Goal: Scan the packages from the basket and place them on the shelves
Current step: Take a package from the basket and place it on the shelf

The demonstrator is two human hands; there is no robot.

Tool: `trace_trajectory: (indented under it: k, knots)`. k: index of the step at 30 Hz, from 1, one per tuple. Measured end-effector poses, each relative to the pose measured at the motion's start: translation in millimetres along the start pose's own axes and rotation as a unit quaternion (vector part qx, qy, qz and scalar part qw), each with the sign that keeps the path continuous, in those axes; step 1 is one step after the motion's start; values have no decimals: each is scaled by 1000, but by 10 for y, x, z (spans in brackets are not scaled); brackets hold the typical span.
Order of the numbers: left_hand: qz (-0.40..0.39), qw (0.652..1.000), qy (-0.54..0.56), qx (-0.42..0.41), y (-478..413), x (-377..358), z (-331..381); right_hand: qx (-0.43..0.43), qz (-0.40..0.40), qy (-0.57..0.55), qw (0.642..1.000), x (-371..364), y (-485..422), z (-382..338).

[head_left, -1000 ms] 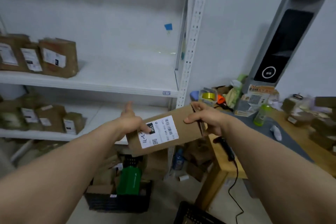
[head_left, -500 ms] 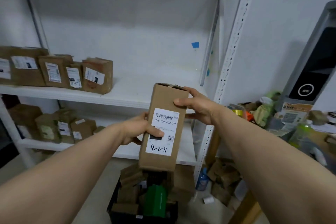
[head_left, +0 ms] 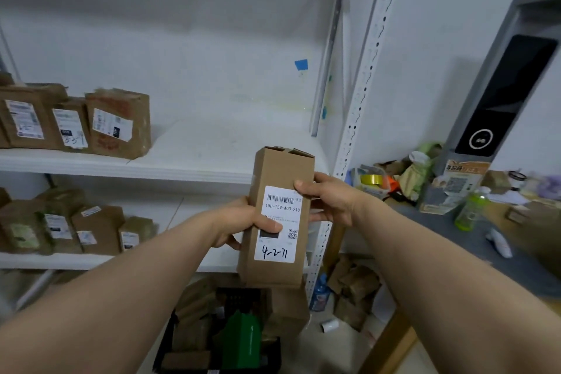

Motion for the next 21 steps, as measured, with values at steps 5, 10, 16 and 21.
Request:
trace_trajectory:
  k: [5,10,16,21]
  knots:
    - [-9,1000,-22,1,-401,-310,425,-24,38,16,999,602,-122,147]
    - [-40,998,-41,7,-883,-733,851,-48,67,31,996,1292,-234,330]
    - [-65,994,-81,36,-1459,-1236,1081,-98,86,49,990,1995,-271,820]
    - [-75,994,-43,62,-1867,-1623,1103,-140,145,48,978,2514,-276,1308]
Point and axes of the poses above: each hand's wrist, its own y-axis away from the middle knuckle, its own x-axis out of the back of the hand, z = x × y, the point moved 8 cm from there along -y, towards the middle knuckle, and after that the axes turned 13 degrees about x, right-handed, at the moved point
